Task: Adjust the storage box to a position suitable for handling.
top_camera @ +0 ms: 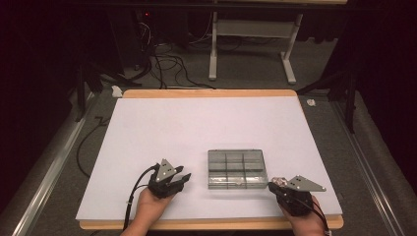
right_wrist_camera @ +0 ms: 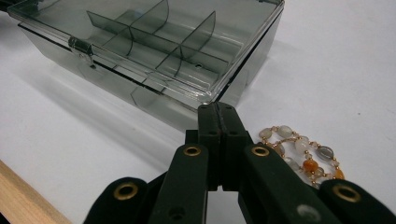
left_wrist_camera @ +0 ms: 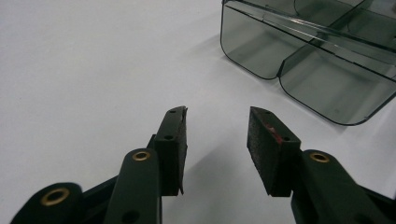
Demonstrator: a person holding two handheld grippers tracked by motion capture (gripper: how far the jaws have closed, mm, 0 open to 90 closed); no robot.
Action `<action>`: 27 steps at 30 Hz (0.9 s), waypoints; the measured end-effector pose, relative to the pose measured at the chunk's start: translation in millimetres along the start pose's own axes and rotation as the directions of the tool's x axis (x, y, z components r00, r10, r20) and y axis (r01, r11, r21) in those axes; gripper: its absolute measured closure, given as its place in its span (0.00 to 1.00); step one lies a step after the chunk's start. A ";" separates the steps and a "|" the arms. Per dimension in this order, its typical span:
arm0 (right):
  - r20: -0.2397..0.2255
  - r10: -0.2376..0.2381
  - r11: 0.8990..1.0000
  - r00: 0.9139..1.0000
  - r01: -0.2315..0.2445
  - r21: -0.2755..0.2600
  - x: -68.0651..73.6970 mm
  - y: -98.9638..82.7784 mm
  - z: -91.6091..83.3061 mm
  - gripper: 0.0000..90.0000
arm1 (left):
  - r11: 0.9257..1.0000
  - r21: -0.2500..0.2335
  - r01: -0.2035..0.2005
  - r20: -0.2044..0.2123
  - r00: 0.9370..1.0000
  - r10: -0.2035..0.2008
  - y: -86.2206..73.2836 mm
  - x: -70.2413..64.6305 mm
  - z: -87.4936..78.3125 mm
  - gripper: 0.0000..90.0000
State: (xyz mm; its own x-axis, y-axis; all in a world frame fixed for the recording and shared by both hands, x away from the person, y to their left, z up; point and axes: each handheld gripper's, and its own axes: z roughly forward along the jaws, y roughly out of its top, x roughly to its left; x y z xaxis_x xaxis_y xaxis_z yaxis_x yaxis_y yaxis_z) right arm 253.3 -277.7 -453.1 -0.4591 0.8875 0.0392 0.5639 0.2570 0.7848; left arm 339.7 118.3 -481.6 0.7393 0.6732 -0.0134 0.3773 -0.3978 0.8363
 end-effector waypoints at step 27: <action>-0.015 -0.008 0.999 1.000 0.007 -0.050 1.1 13.5 1.8 1.00 | 1.000 -0.024 -0.014 0.001 1.000 0.014 -1.2 -1.4 -2.3 0.64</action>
State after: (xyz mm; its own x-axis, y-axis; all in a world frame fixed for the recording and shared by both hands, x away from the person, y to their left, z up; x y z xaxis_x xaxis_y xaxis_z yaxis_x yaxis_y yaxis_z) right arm 261.6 -272.6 -443.6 -0.4741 0.8795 0.0425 0.5253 0.2437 0.8153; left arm 336.9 119.3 -481.3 0.7447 0.6674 -0.0023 0.3538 -0.3919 0.8493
